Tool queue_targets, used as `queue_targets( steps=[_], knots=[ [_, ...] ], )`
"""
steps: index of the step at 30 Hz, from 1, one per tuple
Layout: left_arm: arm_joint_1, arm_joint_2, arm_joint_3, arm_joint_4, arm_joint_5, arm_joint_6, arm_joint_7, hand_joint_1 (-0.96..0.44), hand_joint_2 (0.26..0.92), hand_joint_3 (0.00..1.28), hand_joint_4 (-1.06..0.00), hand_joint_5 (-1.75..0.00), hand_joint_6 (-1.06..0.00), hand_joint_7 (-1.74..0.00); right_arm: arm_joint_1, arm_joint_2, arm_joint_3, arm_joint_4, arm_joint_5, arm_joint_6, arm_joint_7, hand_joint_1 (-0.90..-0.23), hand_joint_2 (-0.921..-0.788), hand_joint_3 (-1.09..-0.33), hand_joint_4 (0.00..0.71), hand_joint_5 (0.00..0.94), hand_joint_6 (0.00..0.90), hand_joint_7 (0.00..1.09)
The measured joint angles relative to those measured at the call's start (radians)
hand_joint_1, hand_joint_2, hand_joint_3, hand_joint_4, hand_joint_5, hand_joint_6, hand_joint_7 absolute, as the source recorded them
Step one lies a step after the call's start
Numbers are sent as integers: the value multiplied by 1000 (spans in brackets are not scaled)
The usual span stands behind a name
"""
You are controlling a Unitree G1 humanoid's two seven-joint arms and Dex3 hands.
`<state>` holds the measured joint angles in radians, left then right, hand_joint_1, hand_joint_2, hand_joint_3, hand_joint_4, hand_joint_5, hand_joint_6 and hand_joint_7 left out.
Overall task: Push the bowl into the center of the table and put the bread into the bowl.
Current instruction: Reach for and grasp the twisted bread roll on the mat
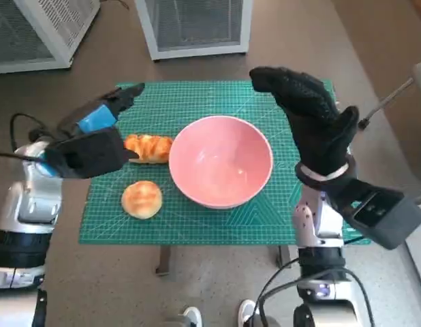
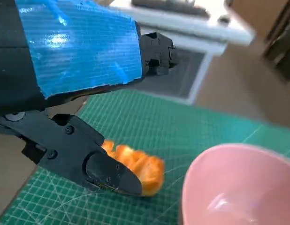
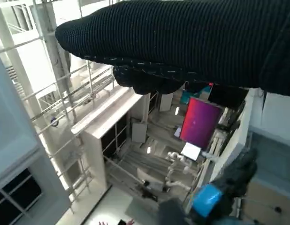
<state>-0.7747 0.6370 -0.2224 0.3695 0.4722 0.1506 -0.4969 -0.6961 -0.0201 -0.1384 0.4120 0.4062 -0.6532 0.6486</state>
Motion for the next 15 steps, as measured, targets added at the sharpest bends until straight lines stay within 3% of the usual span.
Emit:
queue_targets(
  steps=[15],
  knots=[
    [-180, -109, -173, 347, 124, -39, 19, -75, 726, 16, -33, -10, -153, -35, 9, -8, 0, -22, 30, 41, 0, -494, -921, -508, 228, 13, -1, 724]
  ],
)
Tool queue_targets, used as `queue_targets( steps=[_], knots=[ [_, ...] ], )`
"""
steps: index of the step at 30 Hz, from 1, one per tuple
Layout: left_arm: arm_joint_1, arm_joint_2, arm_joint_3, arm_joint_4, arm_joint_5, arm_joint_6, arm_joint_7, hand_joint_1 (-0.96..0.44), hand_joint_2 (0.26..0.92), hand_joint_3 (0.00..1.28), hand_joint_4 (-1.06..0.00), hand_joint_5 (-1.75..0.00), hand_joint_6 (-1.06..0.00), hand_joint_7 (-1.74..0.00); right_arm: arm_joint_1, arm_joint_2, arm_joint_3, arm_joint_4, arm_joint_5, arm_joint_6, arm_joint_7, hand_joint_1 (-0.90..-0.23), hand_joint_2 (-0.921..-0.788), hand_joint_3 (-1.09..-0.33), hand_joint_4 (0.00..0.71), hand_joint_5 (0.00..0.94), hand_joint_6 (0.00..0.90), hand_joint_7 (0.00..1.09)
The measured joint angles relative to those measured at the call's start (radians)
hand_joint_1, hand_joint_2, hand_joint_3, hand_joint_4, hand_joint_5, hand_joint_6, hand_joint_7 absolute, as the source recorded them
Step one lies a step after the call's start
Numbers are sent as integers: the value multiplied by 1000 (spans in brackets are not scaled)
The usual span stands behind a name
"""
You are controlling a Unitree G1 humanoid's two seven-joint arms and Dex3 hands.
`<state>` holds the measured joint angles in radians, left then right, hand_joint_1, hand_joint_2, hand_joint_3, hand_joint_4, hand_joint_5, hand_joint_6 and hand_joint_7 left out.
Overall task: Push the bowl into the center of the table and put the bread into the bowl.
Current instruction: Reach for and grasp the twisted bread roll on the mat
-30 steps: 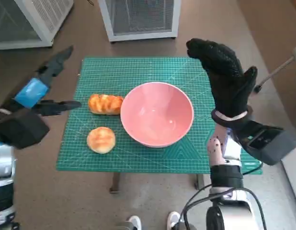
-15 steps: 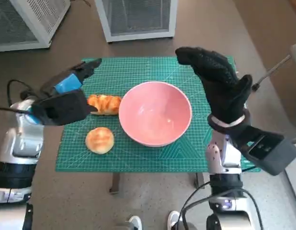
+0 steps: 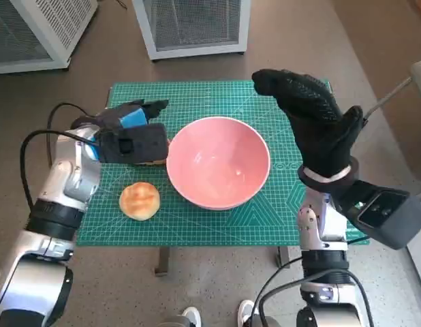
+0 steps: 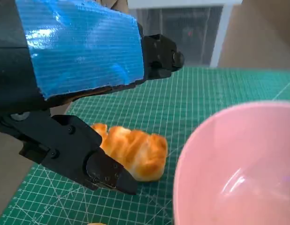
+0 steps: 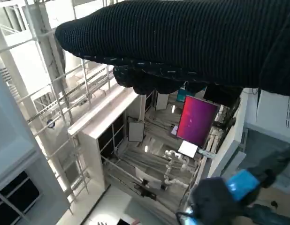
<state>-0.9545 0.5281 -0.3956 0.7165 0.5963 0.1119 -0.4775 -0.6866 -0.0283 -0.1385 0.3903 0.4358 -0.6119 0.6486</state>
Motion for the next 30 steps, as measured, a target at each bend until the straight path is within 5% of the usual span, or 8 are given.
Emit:
queue_targets(
  steps=[17, 25, 27, 29, 30],
  knots=[
    [-105, -87, -58, 359, 28, -45, 71, -84, 732, 15, -82, -11, -185, -27, 13, 1, -2, -25, 1, 26, -10, -487, -921, -483, 241, 14, 5, 722],
    [-140, -106, -91, 493, 54, -45, 129, -106, 784, 22, -382, -45, -461, -97, 21, 4, -2, -34, 1, 29, -11, -490, -921, -473, 245, 13, 15, 705],
    [-140, -106, -99, 511, 60, -50, 144, -102, 803, 25, -538, -99, -533, -120, 22, 5, -2, -35, 1, 29, -11, -490, -921, -473, 245, 12, 15, 703],
    [-140, -106, -102, 524, 64, -58, 160, -97, 829, 14, -607, -410, -604, -176, 22, 5, -3, -36, 1, 29, -11, -492, -921, -473, 245, 12, 15, 701],
    [-140, -105, -103, 527, 64, -62, 169, 70, 862, 34, -634, -705, -619, -298, 22, 5, -2, -36, 2, 29, -11, -491, -921, -472, 245, 11, 15, 701]
  ],
)
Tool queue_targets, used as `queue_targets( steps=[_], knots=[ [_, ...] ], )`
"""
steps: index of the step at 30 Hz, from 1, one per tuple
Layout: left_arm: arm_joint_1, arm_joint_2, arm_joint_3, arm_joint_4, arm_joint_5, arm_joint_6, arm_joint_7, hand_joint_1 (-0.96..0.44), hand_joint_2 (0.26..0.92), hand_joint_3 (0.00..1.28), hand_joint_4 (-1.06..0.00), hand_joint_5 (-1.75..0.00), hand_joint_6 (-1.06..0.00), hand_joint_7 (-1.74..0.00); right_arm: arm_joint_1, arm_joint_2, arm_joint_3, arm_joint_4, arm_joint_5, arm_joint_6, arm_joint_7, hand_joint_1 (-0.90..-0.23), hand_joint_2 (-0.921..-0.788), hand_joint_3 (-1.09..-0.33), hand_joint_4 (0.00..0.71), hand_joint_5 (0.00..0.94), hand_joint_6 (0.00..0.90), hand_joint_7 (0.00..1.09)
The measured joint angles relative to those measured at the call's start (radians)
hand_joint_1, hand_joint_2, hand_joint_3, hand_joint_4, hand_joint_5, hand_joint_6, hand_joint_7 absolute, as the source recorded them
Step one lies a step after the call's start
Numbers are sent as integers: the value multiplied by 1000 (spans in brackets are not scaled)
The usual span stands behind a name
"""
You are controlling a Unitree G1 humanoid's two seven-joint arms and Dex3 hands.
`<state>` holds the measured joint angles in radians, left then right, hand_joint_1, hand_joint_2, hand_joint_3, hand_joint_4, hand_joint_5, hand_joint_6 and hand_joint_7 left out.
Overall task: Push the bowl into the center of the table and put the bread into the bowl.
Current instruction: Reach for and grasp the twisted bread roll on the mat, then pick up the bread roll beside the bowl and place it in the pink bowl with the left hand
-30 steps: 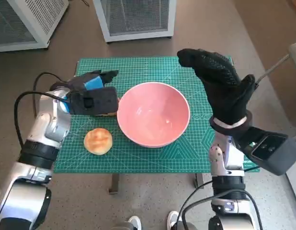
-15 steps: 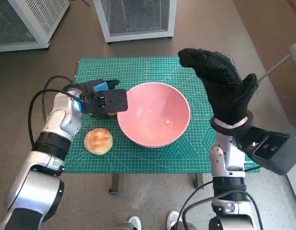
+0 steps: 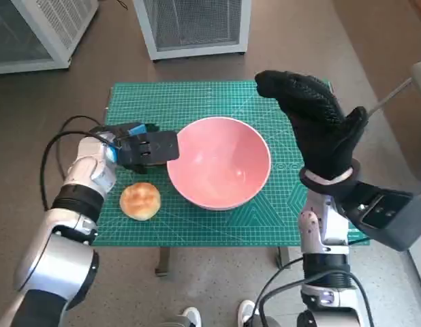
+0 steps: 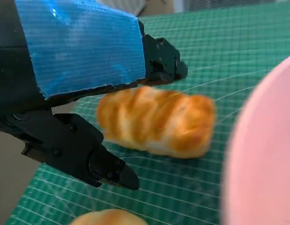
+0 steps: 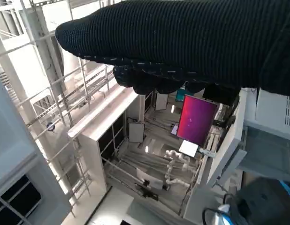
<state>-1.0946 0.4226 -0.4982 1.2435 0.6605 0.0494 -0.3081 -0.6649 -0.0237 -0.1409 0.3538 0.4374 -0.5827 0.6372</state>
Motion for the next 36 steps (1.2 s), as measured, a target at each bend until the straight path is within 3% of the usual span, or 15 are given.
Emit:
queue_targets(
  steps=[1, 2, 5, 8, 11, 17, 25, 29, 36],
  knots=[
    [0, 0, 0, 2, 1, -5, 9, 129, 874, 44, -640, -813, -612, -366, 0, 0, 0, 0, 0, 1, 0, -490, -921, -472, 245, 11, 15, 701],
    [-1, 1, 0, 4, 1, -9, 16, 82, 891, 63, -659, -984, -597, -626, 0, 0, 0, -1, 0, 2, 0, -490, -921, -472, 245, 11, 16, 700],
    [-4, 1, 0, 6, 1, -18, 29, 26, 911, 80, -690, -1172, -584, -946, 0, 1, 0, -1, 1, 4, 0, -491, -921, -468, 245, 11, 17, 699],
    [-5, 2, 0, 7, 1, -26, 34, 8, 917, 70, -732, -1081, -575, -1175, 0, 1, 0, -1, 1, 4, 0, -492, -921, -466, 246, 10, 18, 698],
    [-5, 3, 1, 7, -1, -38, 39, 2, 919, 65, -738, -1001, -592, -1286, 0, 1, 0, -1, 1, 4, 0, -492, -921, -467, 245, 10, 18, 698],
    [-5, 14, 5, 6, -4, -66, 54, 0, 920, 70, -711, -1003, -613, -1313, -1, 3, 0, 0, 4, 4, 0, -493, -921, -467, 245, 9, 18, 698],
    [-5, 42, 24, -2, -12, -113, 98, 0, 920, 72, -725, -1133, -586, -1201, -1, 3, 0, 2, 14, 2, 1, -494, -921, -467, 245, 8, 17, 698],
    [-5, 67, 44, -21, -22, -131, 115, 0, 920, 84, -674, -1100, -610, -1261, -1, 3, 0, 3, 24, 2, 1, -495, -921, -466, 246, 8, 17, 699],
    [-4, 120, 110, -131, -61, -143, 137, 1, 920, 62, -719, -1161, -615, -1150, -1, 2, 1, 4, 30, 1, 3, -496, -921, -465, 246, 7, 13, 697]
  ],
)
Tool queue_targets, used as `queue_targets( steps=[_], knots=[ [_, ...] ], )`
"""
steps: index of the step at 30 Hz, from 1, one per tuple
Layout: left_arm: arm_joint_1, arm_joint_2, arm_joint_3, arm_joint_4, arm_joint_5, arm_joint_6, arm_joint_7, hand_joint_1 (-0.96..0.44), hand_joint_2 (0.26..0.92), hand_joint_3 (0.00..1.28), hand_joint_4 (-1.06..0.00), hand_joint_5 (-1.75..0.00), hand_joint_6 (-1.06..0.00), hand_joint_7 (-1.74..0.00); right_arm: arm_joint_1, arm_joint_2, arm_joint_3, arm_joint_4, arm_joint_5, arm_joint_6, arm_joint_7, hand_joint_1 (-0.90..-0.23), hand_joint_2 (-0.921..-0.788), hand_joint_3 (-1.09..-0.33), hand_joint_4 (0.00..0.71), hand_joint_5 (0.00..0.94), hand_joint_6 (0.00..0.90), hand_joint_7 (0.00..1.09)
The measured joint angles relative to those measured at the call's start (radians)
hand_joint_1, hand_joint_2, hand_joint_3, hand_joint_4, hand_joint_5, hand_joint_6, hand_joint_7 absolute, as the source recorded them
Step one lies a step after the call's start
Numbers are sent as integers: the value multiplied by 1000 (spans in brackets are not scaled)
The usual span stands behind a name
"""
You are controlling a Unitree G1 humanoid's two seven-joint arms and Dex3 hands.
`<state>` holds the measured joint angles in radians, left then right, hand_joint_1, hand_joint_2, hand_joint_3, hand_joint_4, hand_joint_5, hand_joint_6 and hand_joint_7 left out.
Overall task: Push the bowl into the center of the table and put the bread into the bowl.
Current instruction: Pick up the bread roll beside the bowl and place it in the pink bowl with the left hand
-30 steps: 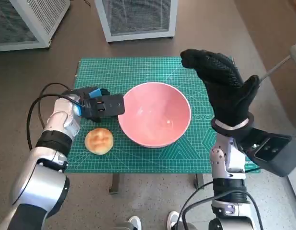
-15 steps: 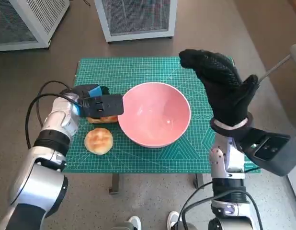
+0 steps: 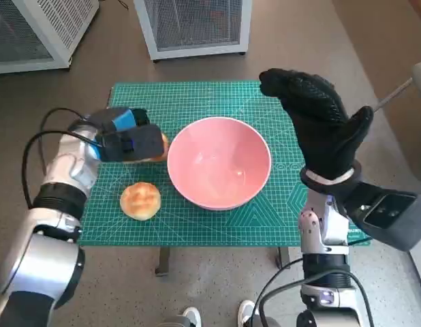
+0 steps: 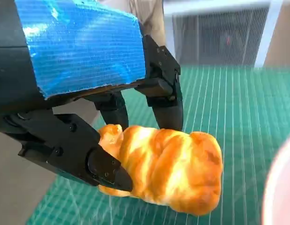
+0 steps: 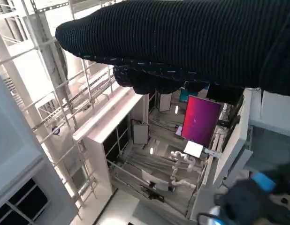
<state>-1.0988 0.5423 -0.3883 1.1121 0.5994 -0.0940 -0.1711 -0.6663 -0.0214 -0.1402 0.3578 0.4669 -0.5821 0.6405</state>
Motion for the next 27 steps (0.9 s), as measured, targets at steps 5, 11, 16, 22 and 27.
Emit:
queue_targets(
  steps=[5, 11, 16, 22, 27],
  knots=[
    [13, 35, 69, -148, -41, 2, 13, 1, 920, 59, -735, -1118, -602, -1187, -1, 0, 0, 2, 0, -3, 0, -496, -921, -466, 246, 7, 9, 696],
    [69, 65, 153, -381, -82, 27, 22, 1, 920, 59, -752, -1119, -589, -1181, -1, 0, 0, 5, 0, -5, 1, -493, -921, -467, 246, 6, 5, 697],
    [143, 71, 211, -574, -110, 39, 26, 1, 918, 42, -770, -1085, -613, -1172, -1, -1, 0, 5, 0, -5, 2, -493, -921, -467, 247, 7, 5, 698],
    [231, 65, 255, -788, -144, 40, 21, 1, 918, 34, -775, -1056, -625, -1184, -1, -2, 0, 5, 1, -5, 6, -493, -921, -468, 246, 6, 4, 698],
    [271, 44, 258, -933, -148, 52, -12, 1, 918, 32, -776, -1061, -629, -1177, 0, -2, 1, 5, 1, -6, 8, -492, -921, -468, 247, 6, 2, 699]
  ],
)
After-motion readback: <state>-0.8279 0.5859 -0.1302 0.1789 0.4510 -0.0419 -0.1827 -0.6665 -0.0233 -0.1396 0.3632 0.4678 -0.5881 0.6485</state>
